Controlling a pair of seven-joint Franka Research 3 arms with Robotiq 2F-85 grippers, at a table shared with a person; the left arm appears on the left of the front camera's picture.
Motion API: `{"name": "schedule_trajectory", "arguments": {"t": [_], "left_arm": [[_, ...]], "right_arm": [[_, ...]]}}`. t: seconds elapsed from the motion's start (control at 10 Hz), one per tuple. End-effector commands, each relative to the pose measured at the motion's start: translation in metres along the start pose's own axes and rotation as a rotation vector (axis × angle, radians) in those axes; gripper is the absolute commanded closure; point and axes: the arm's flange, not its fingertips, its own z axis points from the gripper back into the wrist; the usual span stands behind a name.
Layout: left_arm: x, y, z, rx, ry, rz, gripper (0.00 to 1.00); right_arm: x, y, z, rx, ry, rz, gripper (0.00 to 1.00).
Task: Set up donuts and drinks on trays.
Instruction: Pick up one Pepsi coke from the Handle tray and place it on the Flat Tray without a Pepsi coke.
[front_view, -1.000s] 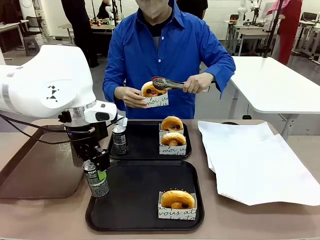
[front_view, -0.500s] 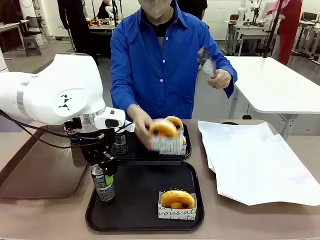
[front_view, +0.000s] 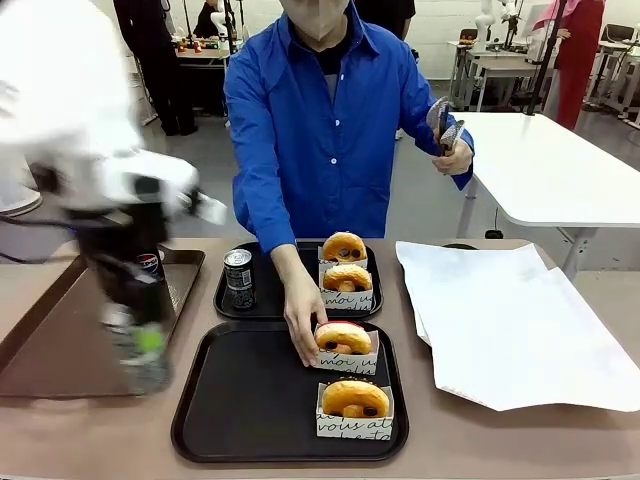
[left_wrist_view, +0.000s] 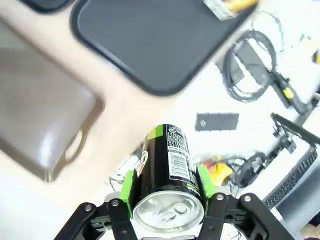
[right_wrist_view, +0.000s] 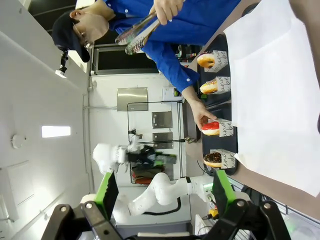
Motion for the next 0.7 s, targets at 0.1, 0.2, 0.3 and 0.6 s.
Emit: {"name": "schedule_trajectory", "arguments": {"t": [0.1,0.2,0.3,0.6], "left_arm": [[-0.067,0.009,0.035,0.009,-0.082,0.002,0.41],[-0.063,0.015,0.034,-0.002,-0.078,0.001,0.41],[-0.061,0.018,0.036,0.01,-0.088,0.009,0.41],[-0.039,0.009,0.021,0.046,-0.157,0.068,0.41]], "right_arm": [[-0.001,0.002,0.0,0.014,-0.001,0.005,0.0],[-0.001,0.002,0.0,0.014,-0.001,0.005,0.0],[-0.001,0.002,0.0,0.014,-0.001,0.005,0.0],[-0.001,0.002,0.0,0.014,-0.001,0.005,0.0]]}}
